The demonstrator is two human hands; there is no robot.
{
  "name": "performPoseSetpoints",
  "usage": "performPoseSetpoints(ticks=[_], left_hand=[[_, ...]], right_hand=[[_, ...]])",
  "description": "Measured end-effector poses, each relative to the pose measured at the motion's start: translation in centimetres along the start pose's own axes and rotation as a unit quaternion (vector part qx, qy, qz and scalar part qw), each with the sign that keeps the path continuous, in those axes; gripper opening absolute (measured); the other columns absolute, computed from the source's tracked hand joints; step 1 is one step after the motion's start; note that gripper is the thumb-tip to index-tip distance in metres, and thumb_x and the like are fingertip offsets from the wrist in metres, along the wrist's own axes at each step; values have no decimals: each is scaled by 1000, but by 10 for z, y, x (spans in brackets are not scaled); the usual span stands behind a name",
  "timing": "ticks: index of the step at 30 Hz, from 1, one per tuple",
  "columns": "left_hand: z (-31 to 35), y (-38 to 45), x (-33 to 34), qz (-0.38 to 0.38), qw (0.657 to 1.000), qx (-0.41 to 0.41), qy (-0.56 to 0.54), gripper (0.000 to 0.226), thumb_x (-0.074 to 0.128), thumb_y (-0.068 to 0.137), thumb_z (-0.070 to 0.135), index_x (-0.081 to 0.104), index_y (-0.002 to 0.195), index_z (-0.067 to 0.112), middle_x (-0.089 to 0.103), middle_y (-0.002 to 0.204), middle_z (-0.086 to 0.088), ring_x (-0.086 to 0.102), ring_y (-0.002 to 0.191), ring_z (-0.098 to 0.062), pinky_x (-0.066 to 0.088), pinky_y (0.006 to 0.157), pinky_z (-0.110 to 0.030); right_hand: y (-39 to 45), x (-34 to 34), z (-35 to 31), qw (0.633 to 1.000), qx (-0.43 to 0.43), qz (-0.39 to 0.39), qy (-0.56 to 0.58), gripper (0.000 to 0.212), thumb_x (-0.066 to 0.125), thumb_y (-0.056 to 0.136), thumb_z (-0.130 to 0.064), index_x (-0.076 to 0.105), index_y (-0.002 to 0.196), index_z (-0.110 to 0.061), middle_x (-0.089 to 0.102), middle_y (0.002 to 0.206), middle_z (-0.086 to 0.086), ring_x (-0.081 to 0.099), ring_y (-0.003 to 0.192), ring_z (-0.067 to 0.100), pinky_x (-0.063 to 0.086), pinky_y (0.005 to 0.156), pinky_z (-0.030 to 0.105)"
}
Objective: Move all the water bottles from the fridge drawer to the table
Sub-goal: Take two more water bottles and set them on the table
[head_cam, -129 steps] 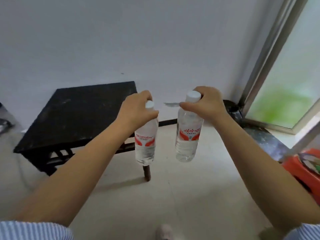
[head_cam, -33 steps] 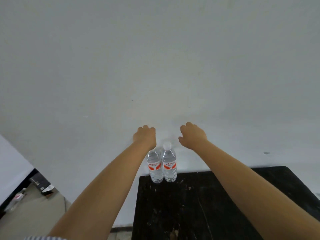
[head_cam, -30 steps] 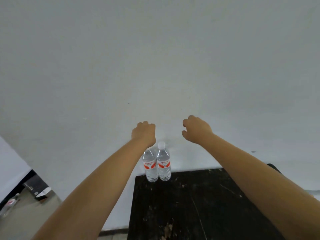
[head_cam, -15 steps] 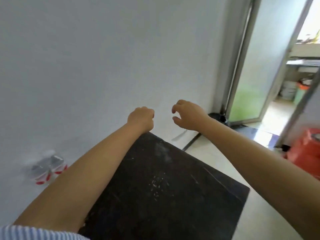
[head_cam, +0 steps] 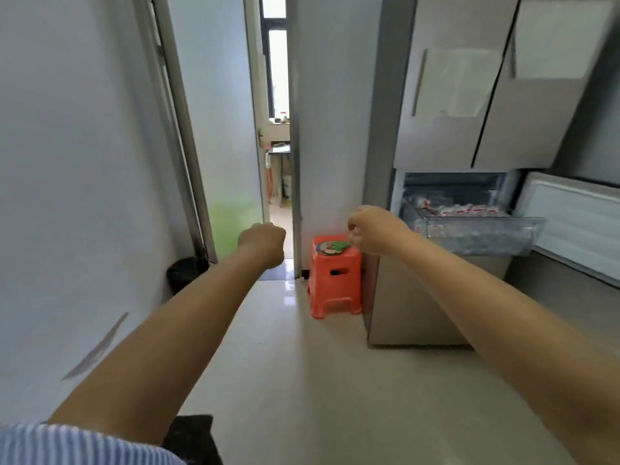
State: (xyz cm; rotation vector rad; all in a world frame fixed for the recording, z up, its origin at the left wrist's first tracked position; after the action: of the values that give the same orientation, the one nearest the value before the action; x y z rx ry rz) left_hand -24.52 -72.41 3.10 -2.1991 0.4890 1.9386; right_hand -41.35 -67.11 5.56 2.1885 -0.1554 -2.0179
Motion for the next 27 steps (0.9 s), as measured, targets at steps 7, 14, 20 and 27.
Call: performPoseSetpoints(ticks=[7, 14, 20, 27], left_hand=[[162, 149, 1, -9, 999, 47, -15, 30, 45, 93, 12, 58, 119, 7, 58, 123, -13, 55, 115, -30, 49, 91, -37], [268, 285, 12, -30, 993, 116, -7, 29, 46, 94, 12, 56, 120, 6, 57, 124, -12, 56, 115, -29, 48, 93, -35], [346, 412, 28, -42, 980, 190, -43, 30, 46, 94, 16, 57, 121, 7, 59, 122, -12, 57, 112, -28, 50, 96, -38], [442, 509, 43, -77, 957, 265, -84, 29, 44, 94, 16, 59, 115, 4, 62, 117, -14, 60, 106, -31, 51, 88, -38]], right_hand=[[41, 0, 215, 995, 101, 15, 9, 27, 50, 90, -15, 66, 104, 0, 62, 113, 17, 62, 97, 32, 54, 86, 42], [107, 23, 359, 985, 171, -6, 20, 23, 48, 91, -14, 65, 91, 2, 61, 86, 14, 52, 67, 20, 40, 57, 24], [184, 44, 464, 968, 245, -52, 1, 28, 45, 90, -14, 65, 100, 3, 64, 110, 19, 60, 94, 30, 49, 85, 41], [248, 63, 564, 946, 310, -91, -10, 36, 42, 94, -17, 51, 127, -7, 46, 138, 19, 44, 128, 35, 39, 104, 41]])
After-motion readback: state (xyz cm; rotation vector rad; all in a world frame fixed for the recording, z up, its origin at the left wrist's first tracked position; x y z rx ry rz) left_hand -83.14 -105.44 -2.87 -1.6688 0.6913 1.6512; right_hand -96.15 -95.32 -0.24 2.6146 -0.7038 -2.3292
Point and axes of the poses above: each hand's wrist, its own y-axis towards the middle knuckle, its own x-axis out of the palm, z = x × y, the point moved 3 cm from there along y, towards the middle knuckle
